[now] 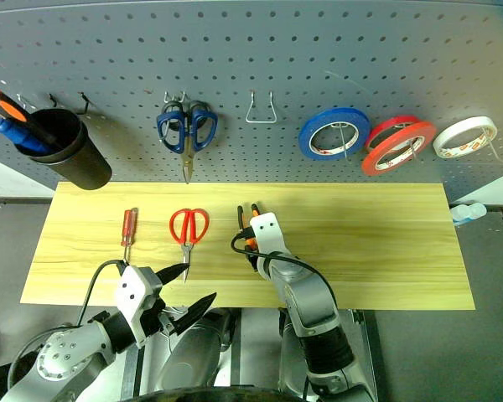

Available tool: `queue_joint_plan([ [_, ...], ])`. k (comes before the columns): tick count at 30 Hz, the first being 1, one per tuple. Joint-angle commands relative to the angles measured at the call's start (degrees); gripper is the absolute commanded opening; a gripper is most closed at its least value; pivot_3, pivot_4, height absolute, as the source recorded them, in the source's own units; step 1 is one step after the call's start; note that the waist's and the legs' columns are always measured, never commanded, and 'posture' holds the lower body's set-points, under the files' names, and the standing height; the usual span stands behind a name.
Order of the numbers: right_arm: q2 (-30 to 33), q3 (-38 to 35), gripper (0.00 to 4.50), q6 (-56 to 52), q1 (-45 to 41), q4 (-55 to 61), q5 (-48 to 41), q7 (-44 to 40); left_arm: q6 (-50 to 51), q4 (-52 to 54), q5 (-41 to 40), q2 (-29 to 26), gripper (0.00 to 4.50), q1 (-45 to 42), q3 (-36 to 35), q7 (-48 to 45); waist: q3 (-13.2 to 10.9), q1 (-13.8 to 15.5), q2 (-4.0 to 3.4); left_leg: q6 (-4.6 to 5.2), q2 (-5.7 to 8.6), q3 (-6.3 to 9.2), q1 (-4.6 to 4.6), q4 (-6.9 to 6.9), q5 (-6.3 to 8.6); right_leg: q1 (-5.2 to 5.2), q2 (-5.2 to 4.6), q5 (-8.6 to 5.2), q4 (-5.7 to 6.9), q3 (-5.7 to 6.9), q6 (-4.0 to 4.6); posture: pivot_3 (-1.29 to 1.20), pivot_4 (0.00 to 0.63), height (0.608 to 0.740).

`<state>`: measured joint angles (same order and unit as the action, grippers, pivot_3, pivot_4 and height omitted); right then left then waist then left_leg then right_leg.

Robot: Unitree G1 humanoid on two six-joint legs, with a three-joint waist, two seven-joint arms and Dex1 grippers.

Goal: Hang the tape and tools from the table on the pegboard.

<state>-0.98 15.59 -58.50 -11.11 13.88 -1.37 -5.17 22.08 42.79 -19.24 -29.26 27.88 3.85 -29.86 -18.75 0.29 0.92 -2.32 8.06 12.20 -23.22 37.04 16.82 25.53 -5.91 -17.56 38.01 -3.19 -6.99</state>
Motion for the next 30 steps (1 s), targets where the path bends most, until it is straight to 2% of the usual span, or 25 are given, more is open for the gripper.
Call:
queue_joint_plan([
  [1,0.8,0.5,2.11,1.9,1.3,4.9,-1.5,-2.2,-0.3,0.5,-0.2,-0.1,4.5,-0.1,0.7,-0.6,0.0,0.0,0.0,0.0,0.0,0.0,0.0,0.0,0.0,0.0,0.0,0.0,0.0,0.0,0.0,0.05,0.361,0.72],
  [12,8.1,-3.4,2.11,2.8,8.1,14.8,-4.4,-7.3,-1.1,-2.6,-0.2,-0.3,4.5,-3.8,0.5,-2.8,0.0,0.3,0.04,-0.02,0.0,0.0,-0.02,0.06,-0.01,-0.01,0.0,0.01,0.02,0.03,0.0,0.04,0.33,0.72],
  [18,11.6,-3.9,2.11,7.2,12.1,17.8,-6.0,-10.2,-1.7,-6.0,-0.3,-0.6,4.5,-7.7,0.2,-5.0,0.1,0.4,0.05,-0.05,0.0,0.0,-0.01,0.08,-0.03,-0.01,0.01,0.02,0.06,0.05,0.0,0.04,0.302,0.72],
  [30,12.6,-6.8,2.11,15.9,18.4,25.5,-12.7,-14.9,-5.0,-12.9,-0.4,-0.8,4.5,-13.4,-0.7,-9.3,0.7,0.4,0.18,-0.09,0.0,0.0,0.02,0.2,-0.07,-0.04,0.03,0.06,0.16,0.08,0.02,0.04,0.247,0.72],
])
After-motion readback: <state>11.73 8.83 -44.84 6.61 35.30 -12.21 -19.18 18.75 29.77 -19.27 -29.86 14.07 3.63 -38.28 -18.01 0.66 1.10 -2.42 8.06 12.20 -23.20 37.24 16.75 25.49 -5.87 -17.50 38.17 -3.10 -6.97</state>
